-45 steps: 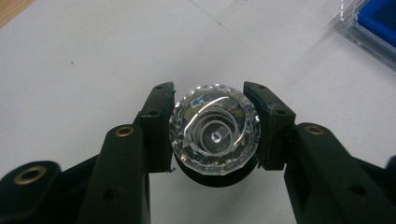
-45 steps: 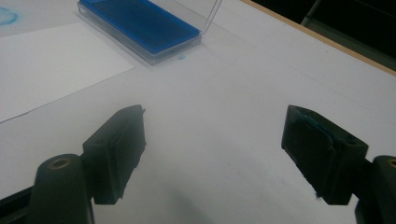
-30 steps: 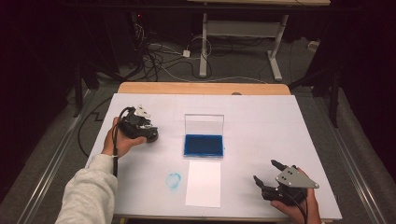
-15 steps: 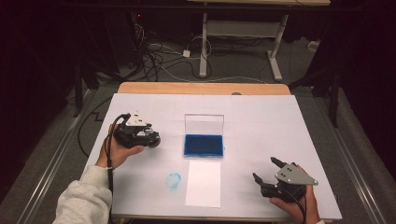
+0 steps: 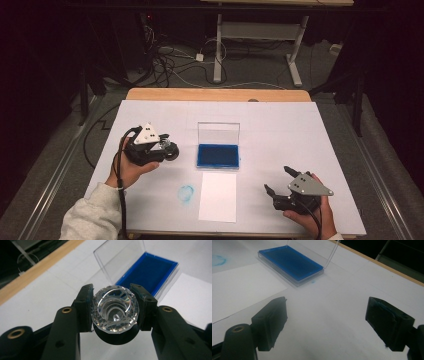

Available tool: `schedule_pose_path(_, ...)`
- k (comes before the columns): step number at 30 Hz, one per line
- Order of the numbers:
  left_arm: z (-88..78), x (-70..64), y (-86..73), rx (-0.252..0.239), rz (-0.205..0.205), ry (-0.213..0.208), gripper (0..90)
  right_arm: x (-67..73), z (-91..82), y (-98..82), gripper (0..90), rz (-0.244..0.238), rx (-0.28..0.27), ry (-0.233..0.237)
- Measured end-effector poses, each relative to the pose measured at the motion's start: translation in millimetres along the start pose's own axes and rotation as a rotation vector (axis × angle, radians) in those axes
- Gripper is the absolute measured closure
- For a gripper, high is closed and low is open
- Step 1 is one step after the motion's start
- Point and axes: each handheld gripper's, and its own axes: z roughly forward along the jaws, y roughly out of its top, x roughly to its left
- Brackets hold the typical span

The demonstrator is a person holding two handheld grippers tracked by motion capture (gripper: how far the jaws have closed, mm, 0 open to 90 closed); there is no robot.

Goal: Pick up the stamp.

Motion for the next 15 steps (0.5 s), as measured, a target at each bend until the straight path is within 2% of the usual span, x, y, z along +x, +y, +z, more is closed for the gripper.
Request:
schedule_pose_path(1, -1.3, -2.7, 1.1, -0.006, 0.004, 0.001, 54.5, -0.4, -2.5, -1.3, 17.5, 0.016, -0.008, 0.005)
schedule_pose_path(5, -4.7, -14.5, 3.9, -0.020, 0.021, -0.026, 54.5, -1.6, -4.9, -1.7, 17.4, 0.019, -0.013, 0.000)
schedule_pose_path(8, -5.5, -25.1, 7.3, -0.018, 0.053, -0.062, 54.5, -1.4, -5.0, -1.0, 17.3, 0.018, -0.016, 0.000)
schedule_pose_path(15, -3.0, -39.9, 12.5, -0.020, 0.090, -0.101, 54.5, 1.4, -3.6, -0.8, 17.5, 0.006, -0.009, 0.009)
